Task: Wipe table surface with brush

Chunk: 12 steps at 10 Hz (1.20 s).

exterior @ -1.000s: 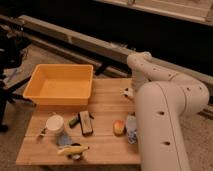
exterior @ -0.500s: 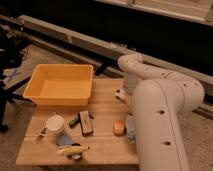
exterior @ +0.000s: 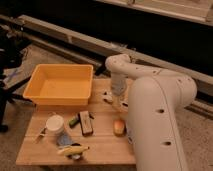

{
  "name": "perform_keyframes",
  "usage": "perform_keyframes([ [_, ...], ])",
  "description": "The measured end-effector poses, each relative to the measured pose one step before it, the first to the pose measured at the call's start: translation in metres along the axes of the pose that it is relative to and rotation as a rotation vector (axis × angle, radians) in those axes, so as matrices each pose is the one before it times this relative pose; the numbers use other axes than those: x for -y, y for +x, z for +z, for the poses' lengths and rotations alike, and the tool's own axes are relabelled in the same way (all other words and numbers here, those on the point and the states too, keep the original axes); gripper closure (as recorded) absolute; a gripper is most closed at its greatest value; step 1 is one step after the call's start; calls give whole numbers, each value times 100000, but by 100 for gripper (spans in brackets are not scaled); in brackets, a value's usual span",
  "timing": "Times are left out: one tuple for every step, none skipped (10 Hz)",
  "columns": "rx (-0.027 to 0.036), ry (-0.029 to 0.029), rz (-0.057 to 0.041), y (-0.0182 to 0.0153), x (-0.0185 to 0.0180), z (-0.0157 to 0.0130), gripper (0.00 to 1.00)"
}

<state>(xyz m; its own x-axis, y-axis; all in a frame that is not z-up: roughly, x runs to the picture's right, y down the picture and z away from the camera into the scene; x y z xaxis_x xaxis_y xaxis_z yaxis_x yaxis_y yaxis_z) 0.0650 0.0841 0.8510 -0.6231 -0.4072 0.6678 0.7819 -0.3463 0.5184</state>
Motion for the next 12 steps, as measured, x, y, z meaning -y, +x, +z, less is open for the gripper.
perform_keyframes([
  [-4145,274,-619,506,862,-469,45],
  [-4537,46,1196,250,175,-624,34],
  [-3947,-56,1216,140,-127,-853,25],
  [-2781,-88,1421,120,-404,-741,21],
  [-4160,-572,3408,84,-1011,-829,20],
  [-2148,-434,2453,-107,-835,-490,20],
  [-1669,-480,2916,-95,-694,-198,20],
  [-1342,-207,2312,28,-473,-83,20],
  [-1602,-150,2669,28,-384,57,20],
  [-1886,-697,2329,-169,-643,-77,20],
  [-1982,-806,1348,-33,-398,-319,20],
  [-4055,-2496,1812,-96,-445,-776,20],
])
